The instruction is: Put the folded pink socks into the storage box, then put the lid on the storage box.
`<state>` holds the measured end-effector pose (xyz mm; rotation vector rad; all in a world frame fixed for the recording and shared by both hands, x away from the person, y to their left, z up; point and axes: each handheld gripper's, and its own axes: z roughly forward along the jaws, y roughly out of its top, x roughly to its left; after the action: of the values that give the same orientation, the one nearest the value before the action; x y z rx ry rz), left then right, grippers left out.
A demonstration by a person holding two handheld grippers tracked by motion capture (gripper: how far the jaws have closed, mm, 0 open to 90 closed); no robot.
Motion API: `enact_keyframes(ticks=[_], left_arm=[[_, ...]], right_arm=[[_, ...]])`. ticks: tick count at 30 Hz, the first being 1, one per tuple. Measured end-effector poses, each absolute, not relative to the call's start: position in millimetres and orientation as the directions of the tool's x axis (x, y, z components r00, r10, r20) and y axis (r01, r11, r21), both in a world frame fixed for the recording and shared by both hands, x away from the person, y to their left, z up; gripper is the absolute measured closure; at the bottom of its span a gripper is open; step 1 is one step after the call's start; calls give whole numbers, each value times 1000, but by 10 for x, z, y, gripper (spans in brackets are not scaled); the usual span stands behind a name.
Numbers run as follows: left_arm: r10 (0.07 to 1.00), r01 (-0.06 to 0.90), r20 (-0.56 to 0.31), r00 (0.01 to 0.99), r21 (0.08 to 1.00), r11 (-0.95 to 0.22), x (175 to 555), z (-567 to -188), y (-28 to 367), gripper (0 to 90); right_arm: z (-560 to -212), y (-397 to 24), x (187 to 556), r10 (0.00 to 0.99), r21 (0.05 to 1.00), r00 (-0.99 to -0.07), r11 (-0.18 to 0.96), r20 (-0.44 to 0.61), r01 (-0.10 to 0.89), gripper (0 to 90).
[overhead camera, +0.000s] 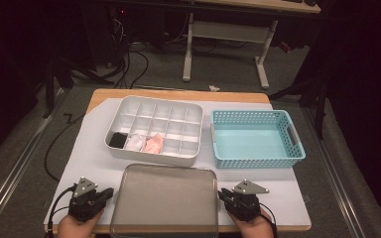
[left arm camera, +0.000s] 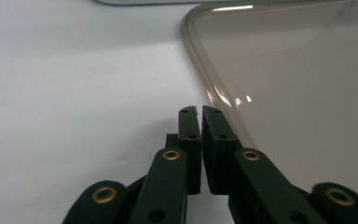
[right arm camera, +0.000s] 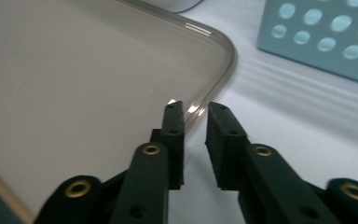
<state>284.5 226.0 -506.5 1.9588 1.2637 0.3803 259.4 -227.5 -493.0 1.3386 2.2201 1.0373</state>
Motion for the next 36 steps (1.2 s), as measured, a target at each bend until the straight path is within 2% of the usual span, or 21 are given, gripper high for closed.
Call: enact_keyframes(ticks=[7, 12, 15, 18, 23, 36], left_arm=[[876, 636, -155, 457, 745, -200, 2844, -5028, 2266, 773], [868, 637, -186, 461, 750, -177, 2839, -5013, 2259, 638], [857, 647, -213, 469, 744, -169, 2856, -5034, 2227, 563], [849, 657, -224, 478, 733, -177, 2876, -5063, 2185, 526], [847, 659, -223, 483, 729, -185, 2867, -5105, 2129, 489], [833, 678, -263, 487, 715, -171, 2891, -5100, 2103, 481]], right_arm=[[-4989, -2254, 2486, 853, 723, -500, 249, 151, 644, 614], [-5008, -2238, 2459, 843, 711, -500, 226, 199, 665, 524], [-5035, -2208, 2439, 851, 709, -494, 235, 181, 665, 503], [-5060, -2206, 2430, 851, 708, -488, 223, 194, 670, 471], [-5060, -2205, 2441, 848, 703, -483, 205, 220, 681, 424], [-5078, -2210, 2442, 840, 706, -474, 167, 264, 688, 441]])
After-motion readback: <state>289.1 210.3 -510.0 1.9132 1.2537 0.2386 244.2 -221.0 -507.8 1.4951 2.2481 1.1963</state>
